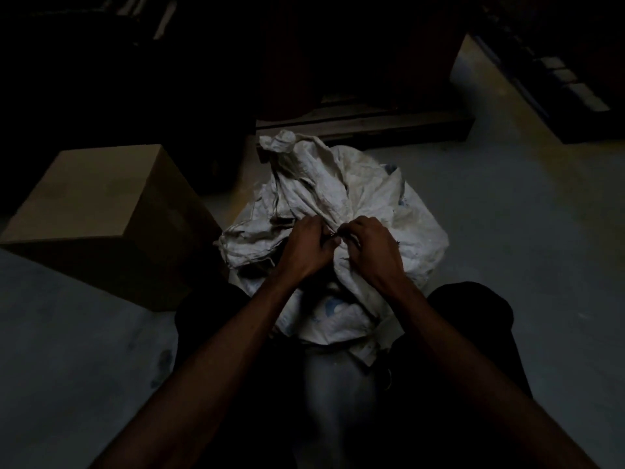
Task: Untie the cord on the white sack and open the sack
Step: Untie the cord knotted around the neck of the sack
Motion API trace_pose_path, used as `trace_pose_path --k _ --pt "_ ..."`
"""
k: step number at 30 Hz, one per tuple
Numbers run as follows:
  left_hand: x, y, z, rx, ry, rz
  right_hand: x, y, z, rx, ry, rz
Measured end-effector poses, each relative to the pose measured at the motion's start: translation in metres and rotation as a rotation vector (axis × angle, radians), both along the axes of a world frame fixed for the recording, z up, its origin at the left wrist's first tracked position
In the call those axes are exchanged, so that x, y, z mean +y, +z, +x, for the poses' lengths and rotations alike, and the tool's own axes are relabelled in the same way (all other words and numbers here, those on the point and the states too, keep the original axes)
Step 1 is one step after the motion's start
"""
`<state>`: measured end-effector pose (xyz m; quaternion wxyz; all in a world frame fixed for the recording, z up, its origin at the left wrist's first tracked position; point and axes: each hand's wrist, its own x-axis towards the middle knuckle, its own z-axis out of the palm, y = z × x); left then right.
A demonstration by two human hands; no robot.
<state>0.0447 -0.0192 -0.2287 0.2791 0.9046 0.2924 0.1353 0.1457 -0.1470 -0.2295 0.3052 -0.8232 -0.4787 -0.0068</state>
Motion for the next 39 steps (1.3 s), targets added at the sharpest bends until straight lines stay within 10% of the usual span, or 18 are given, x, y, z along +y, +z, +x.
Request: trace_pose_path --k 10,24,39 --pt "-0.010 0.004 -0.004 -0.203 0.190 0.077 0.005 0.006 -0.003 -0.024 0.005 0.105" --pt "-0.010 0.037 -0.012 -0.628 0.521 -0.726 0.007 0.021 -0.010 -0.073 0.009 0.084" --pt "-0.007 0.044 -0.009 -0.568 0.462 -0.590 0.028 0.023 -0.010 -0.149 0.022 0.039"
